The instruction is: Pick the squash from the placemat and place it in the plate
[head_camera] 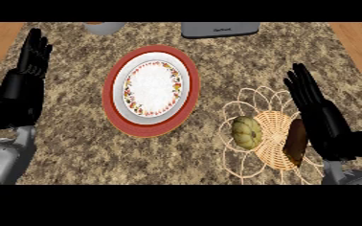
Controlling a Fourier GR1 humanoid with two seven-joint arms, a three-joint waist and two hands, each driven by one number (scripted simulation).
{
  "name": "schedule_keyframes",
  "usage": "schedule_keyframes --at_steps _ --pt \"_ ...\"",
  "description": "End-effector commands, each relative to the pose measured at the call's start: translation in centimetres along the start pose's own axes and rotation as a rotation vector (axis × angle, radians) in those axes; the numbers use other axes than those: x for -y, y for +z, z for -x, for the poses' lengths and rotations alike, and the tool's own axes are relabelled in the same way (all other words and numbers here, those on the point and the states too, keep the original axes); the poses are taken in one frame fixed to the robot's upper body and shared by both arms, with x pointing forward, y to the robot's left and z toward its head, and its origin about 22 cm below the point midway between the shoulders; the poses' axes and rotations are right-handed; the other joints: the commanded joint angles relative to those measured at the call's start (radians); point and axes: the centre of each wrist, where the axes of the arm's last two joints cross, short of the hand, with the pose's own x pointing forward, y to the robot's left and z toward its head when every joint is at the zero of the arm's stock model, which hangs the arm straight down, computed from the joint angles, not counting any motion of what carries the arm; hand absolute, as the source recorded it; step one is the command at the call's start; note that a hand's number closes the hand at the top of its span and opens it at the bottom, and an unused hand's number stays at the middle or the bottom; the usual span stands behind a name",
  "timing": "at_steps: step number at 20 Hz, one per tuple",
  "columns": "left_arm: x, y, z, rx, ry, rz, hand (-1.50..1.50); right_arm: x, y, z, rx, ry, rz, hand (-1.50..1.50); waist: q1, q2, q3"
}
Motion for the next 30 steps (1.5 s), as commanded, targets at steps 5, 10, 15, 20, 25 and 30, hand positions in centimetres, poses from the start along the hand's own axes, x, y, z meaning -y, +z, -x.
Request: schedule_keyframes --at_steps 5,10,15,20,25,30 --pt "2.9 6.3 7.2 -0.491 0.115 0.092 0.0 3.0 -2.1 -6.4 0.623 -0.215 -0.051 1.5 0.025 -0.002 -0.036" --pt "6.8 9.5 8.6 -0.629 0.255 0.213 0.0 8.2 -1.0 -0.7 0.672 -0.108 0.357 -1.5 0.031 0.005 -0.039" --pt "5.8 10.2 9.4 -0.639 0.247 0.237 0.0 10.0 1.5 6.3 0.828 -0.273 0.307 -1.5 0.061 -0.001 -0.041" --pt "7.2 9.6 8.9 -0.651 0.238 0.224 0.0 15.5 3.8 9.1 0.807 -0.138 0.208 -1.5 0.057 -0.007 -0.045" --pt "7.0 9.4 8.9 -0.649 0.249 0.224 0.0 16.6 4.1 6.2 0.642 0.223 -0.042 -1.5 0.055 -0.007 -0.046" --pt "6.3 9.7 9.3 -0.649 0.238 0.223 0.0 16.1 4.5 6.1 0.574 0.388 -0.136 -1.5 0.055 -0.01 -0.046"
